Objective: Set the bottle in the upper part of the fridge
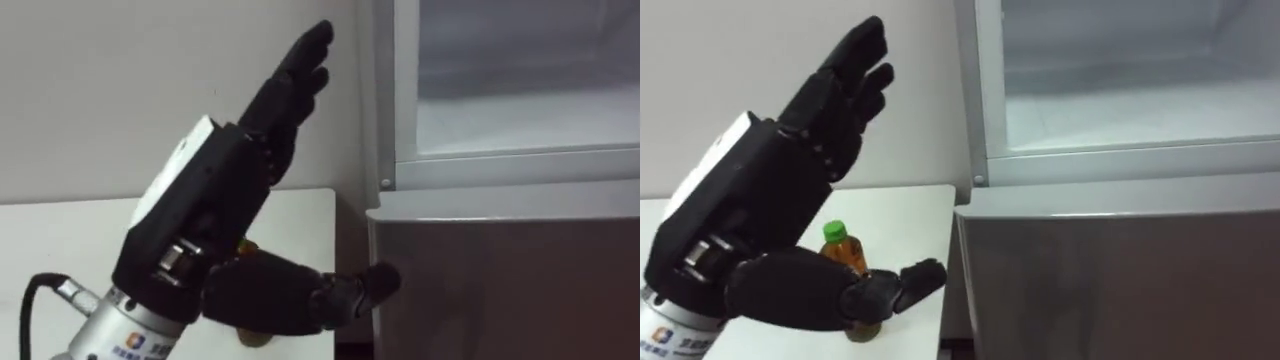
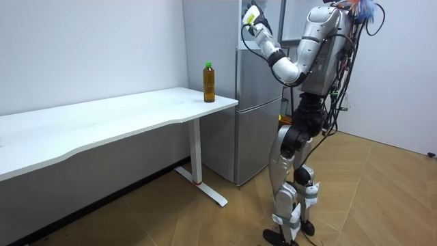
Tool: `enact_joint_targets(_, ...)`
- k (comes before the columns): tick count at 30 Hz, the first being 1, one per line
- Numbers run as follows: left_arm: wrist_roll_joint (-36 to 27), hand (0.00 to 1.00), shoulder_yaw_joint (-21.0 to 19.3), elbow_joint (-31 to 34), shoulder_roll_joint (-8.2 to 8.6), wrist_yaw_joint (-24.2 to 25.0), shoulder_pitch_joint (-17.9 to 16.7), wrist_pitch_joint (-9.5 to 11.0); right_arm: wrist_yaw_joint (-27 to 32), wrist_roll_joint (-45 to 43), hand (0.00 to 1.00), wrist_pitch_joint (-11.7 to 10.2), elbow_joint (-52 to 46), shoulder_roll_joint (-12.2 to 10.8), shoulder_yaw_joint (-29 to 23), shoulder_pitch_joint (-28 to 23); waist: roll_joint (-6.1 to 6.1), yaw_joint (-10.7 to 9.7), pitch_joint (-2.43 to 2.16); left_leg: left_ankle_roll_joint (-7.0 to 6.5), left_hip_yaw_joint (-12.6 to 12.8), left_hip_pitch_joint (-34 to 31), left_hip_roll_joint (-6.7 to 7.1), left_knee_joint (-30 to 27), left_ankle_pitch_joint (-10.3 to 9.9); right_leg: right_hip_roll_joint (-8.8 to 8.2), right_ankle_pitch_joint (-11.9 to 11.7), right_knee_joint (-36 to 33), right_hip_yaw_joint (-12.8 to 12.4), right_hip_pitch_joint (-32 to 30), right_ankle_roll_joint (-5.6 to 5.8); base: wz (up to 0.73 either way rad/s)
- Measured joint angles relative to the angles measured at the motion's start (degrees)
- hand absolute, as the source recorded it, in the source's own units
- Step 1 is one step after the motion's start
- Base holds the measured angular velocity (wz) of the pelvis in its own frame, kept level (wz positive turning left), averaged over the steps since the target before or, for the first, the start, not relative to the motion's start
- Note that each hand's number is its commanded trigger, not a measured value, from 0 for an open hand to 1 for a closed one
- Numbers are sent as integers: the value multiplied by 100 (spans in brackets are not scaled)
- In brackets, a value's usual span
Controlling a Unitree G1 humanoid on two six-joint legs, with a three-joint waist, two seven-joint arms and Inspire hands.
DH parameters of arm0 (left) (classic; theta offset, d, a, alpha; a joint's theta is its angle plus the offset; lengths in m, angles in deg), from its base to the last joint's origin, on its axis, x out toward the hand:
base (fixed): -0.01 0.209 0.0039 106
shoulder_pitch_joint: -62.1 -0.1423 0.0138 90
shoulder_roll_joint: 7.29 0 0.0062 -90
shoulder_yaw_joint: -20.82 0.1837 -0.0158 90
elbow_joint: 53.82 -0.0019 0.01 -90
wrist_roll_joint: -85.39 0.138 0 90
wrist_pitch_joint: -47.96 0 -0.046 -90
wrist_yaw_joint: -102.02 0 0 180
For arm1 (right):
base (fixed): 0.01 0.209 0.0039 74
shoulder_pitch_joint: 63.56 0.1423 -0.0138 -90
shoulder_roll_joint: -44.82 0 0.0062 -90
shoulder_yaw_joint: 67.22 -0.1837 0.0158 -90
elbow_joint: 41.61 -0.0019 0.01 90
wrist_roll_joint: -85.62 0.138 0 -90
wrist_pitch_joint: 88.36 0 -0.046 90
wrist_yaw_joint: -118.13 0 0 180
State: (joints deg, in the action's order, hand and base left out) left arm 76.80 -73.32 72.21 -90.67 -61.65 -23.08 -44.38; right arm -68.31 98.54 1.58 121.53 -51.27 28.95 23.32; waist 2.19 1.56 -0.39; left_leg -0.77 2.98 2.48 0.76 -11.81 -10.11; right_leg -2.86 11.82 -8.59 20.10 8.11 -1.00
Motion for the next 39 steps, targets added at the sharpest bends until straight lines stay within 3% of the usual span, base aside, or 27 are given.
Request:
enact_joint_targets(5, 81, 0, -730, -2, 5, -537, -322, 47, 6, -41, 0, -39, -23, -74, -125, -142, -59, 210, -15, 0, -52, 0, 18, -5, 0, -6, 20, -1, 54, 47, 11, 9)
enact_joint_targets(8, 77, 0, -1107, -5, 26, -1036, -845, 126, 57, -23, 0, -43, -177, -75, -213, -256, -71, 237, -17, -1, -91, -5, 74, -30, -1, -25, 55, -5, 79, 87, 39, 12)
enact_joint_targets(11, 74, 0, -1341, -48, 155, -1375, -1314, 137, 80, -38, 0, -66, -521, -77, -376, -563, -90, 289, -9, -22, -93, -29, 99, -130, -15, -56, 95, -19, 125, 93, 60, 13)
enact_joint_targets(16, 61, 0, -1785, -834, 192, -2034, -1489, 237, 98, 25, 0, -73, -592, -80, -603, -705, -82, 362, -3, -31, -171, -79, 100, -154, -21, -54, 95, -33, 162, 96, 59, 7)
enact_joint_targets(18, -1, 0, -1895, -1152, 200, -2336, -1711, 265, 144, 24, 0, -69, -664, -79, -696, -745, -45, 365, 8, -52, -177, -73, 94, -169, -39, -62, 102, -43, 199, 101, 65, 5)
enact_joint_targets(20, -123, 0, -1912, -1573, 200, -2491, -1942, 377, 143, 21, 0, -62, -682, -69, -766, -780, -50, 369, 6, -59, -175, -40, 93, -154, -43, -90, 124, -107, 202, 93, 76, 0)
enact_joint_targets(23, -305, 0, -1916, -2295, 292, -2753, -2180, 361, 143, 24, 0, -57, -684, -87, -813, -825, -52, 351, 16, -80, -193, -17, 96, -144, -58, -101, 142, -132, 203, 92, 89, 0)
enact_joint_targets(25, -473, 0, -1922, -2601, 376, -2923, -2226, 363, 131, 28, 0, -48, -708, -91, -806, -843, -94, 373, 4, -82, -200, -18, 101, -122, -59, -104, 144, -130, 201, 96, 93, 0)
enact_joint_targets(31, -715, 0, -1777, -4401, 411, -3248, -2259, 423, 123, 17, 0, -14, -759, -87, -816, -921, -148, 439, 0, -93, -168, 30, 110, -85, -69, -104, 133, -120, 187, 165, 107, -3)
enact_joint_targets(39, -993, 0, -1036, -6472, 447, -3365, -2377, 515, 18, -149, 0, -23, -894, -76, -748, -974, -232, 455, 23, -97, -86, 106, 102, -88, -130, -98, 142, -110, 94, 207, 122, -4)
